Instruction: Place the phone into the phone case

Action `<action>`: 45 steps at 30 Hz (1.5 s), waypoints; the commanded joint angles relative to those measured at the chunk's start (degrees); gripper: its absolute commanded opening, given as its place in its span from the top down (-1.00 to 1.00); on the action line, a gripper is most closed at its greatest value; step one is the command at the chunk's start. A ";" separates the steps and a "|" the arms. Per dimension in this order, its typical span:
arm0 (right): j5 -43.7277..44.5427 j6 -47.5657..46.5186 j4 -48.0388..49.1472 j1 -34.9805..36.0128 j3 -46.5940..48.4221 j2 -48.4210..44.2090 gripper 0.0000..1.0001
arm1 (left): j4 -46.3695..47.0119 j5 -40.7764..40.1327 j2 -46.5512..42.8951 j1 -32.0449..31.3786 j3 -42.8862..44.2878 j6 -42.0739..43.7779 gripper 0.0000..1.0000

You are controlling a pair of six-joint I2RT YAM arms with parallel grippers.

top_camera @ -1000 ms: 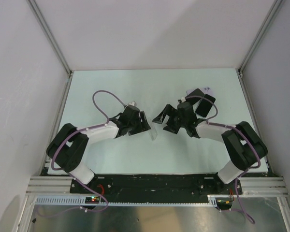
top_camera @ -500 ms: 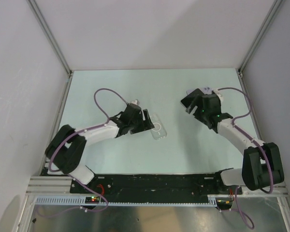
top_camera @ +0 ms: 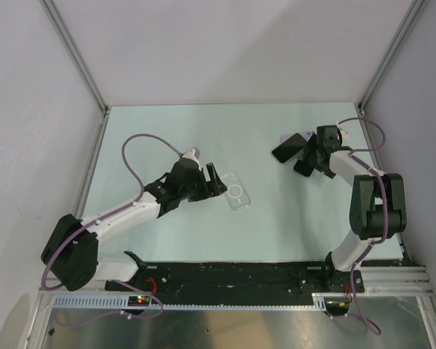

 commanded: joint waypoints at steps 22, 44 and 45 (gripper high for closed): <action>-1.54 -3.30 -11.20 -0.70 21.18 17.38 -0.99 | -2.01 -0.13 -2.65 -0.19 -0.59 1.52 -0.72; -4.79 -4.10 -12.48 -2.34 21.04 16.78 0.23 | -2.84 -0.23 -2.59 -0.10 0.23 1.16 -0.72; -4.76 -4.04 -12.46 -2.37 20.63 15.75 0.28 | -2.88 -1.34 -2.53 -0.12 0.29 0.82 -0.72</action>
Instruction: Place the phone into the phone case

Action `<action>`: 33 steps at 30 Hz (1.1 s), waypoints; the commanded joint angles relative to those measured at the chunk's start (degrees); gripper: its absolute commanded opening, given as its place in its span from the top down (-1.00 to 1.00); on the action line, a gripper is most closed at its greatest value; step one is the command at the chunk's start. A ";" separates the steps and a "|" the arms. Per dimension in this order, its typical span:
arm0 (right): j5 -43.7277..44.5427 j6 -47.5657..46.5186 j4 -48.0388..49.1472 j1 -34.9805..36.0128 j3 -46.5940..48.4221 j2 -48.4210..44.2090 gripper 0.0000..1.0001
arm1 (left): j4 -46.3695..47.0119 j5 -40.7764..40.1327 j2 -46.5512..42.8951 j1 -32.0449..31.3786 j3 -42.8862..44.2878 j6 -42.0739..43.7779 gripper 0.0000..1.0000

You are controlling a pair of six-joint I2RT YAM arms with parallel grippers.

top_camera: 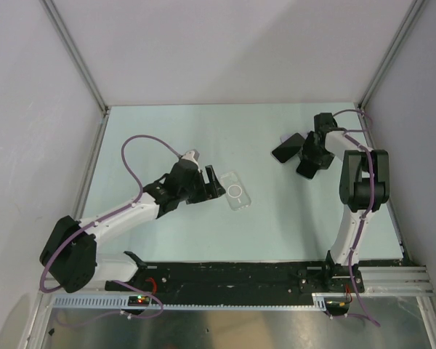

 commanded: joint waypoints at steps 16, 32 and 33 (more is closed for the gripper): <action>-4.58 -0.73 4.10 6.26 -18.31 -25.80 0.38 | -1.56 -15.14 15.59 0.30 9.05 -2.44 -0.42; -14.00 -1.40 5.27 16.00 -22.93 -36.93 0.37 | -11.38 -24.80 33.36 -3.44 26.60 -3.33 -0.06; -14.12 -1.39 5.28 16.29 -22.90 -37.30 0.37 | -11.63 -25.08 34.09 -3.64 27.08 -3.24 -0.05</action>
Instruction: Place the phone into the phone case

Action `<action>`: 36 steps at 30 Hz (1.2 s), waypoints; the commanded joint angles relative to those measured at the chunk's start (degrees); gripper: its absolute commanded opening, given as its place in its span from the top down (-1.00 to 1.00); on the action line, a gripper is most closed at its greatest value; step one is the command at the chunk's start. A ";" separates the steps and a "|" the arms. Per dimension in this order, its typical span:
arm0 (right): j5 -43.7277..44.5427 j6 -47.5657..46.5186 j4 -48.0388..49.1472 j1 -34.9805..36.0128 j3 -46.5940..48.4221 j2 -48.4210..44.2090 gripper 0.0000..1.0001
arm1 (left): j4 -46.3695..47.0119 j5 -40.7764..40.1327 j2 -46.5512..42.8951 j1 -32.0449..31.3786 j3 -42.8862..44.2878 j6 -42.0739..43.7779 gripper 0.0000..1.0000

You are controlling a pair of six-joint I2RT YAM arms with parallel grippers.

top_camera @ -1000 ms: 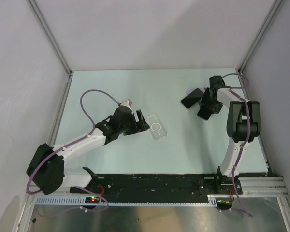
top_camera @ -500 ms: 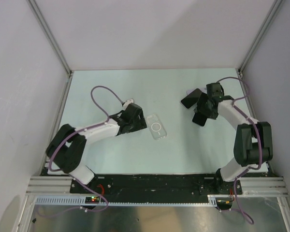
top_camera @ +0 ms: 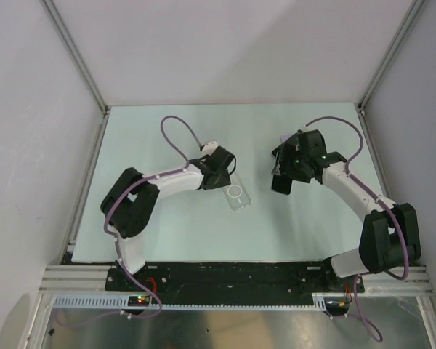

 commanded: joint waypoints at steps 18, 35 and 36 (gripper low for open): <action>-7.85 -2.32 4.27 5.68 0.50 -3.14 0.36 | -7.85 -9.34 1.26 -2.33 0.95 -4.56 0.89; -18.58 -6.17 11.74 21.53 1.51 6.23 0.35 | -10.64 -8.24 -21.07 -2.16 -19.09 -20.86 0.69; -18.49 -5.97 11.72 22.18 1.84 6.84 0.36 | -10.62 -8.29 -21.29 -2.04 -19.23 -20.70 0.62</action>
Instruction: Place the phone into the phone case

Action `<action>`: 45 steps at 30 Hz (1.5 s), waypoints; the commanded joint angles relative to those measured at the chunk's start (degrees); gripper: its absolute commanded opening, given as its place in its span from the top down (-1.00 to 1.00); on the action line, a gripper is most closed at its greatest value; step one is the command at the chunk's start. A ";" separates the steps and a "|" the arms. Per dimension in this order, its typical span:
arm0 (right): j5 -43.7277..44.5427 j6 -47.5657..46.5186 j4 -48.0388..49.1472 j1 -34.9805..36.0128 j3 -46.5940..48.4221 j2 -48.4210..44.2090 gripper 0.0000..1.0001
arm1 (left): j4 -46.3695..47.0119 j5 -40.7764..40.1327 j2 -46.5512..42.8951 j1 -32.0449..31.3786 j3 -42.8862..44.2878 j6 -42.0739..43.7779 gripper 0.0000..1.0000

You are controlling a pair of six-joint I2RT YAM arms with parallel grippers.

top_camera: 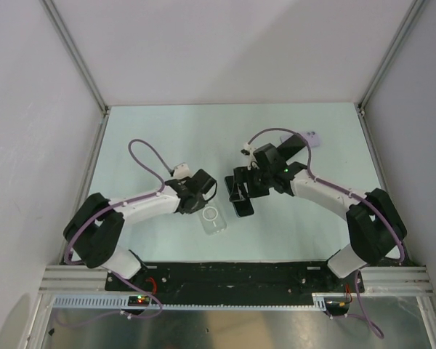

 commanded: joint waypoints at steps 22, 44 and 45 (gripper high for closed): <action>30.86 6.17 -0.91 21.29 21.18 20.15 0.36 | 1.19 1.20 -27.24 14.22 -14.33 5.56 0.23; 37.43 8.28 2.03 26.99 19.78 23.00 0.34 | 3.10 4.20 -32.13 16.30 -17.67 6.41 0.21; 37.47 8.53 2.17 27.16 19.57 23.02 0.34 | 3.15 4.17 -32.18 16.31 -17.70 6.41 0.21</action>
